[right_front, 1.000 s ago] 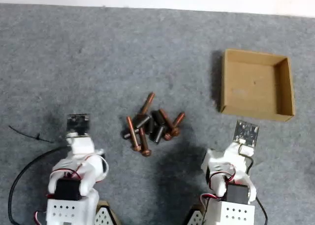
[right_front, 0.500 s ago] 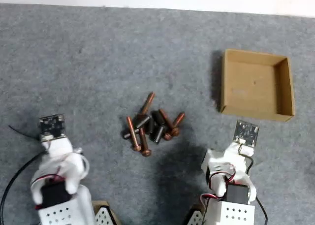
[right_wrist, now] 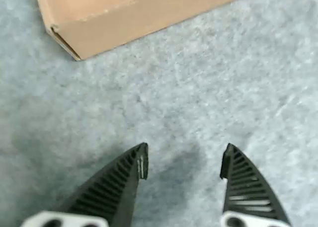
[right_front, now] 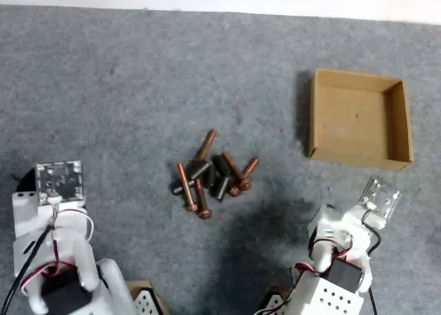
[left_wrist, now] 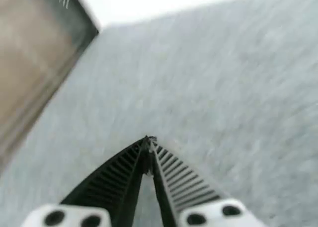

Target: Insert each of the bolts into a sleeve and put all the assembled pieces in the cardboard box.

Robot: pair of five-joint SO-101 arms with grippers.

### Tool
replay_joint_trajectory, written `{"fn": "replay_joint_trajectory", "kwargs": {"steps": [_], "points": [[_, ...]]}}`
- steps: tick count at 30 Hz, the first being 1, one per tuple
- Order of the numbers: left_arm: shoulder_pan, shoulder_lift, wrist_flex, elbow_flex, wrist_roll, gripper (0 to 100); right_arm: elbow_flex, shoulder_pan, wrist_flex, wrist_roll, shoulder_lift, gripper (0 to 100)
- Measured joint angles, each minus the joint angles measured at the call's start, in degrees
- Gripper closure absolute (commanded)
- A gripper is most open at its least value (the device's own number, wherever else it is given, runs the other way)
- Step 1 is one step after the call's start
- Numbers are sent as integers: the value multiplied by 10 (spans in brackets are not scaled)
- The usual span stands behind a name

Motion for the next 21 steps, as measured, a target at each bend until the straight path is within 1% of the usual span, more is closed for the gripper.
{"fn": "replay_joint_trajectory", "kwargs": {"steps": [2, 5, 9, 13, 15, 17, 19, 21], "points": [[39, 41, 20, -56, 1, 992, 0, 4, 0, 25, 0, 779], [98, 154, 28, -136, 33, 992, 0, 6, 0, 34, 0, 779], [187, 370, 28, -224, 80, 992, 0, 6, 0, 37, 0, 779], [277, 585, 24, -260, 142, 994, 0, 6, 0, 37, 0, 779], [308, 662, -11, -260, 178, 994, 0, 6, 0, 37, 0, 779], [322, 716, -68, -242, 200, 994, 0, 9, 0, 39, 0, 779], [324, 746, -132, -207, 207, 993, 0, 9, 0, 47, 0, 779], [320, 753, -189, -164, 211, 993, 0, 11, 0, 73, 0, 779]]}}
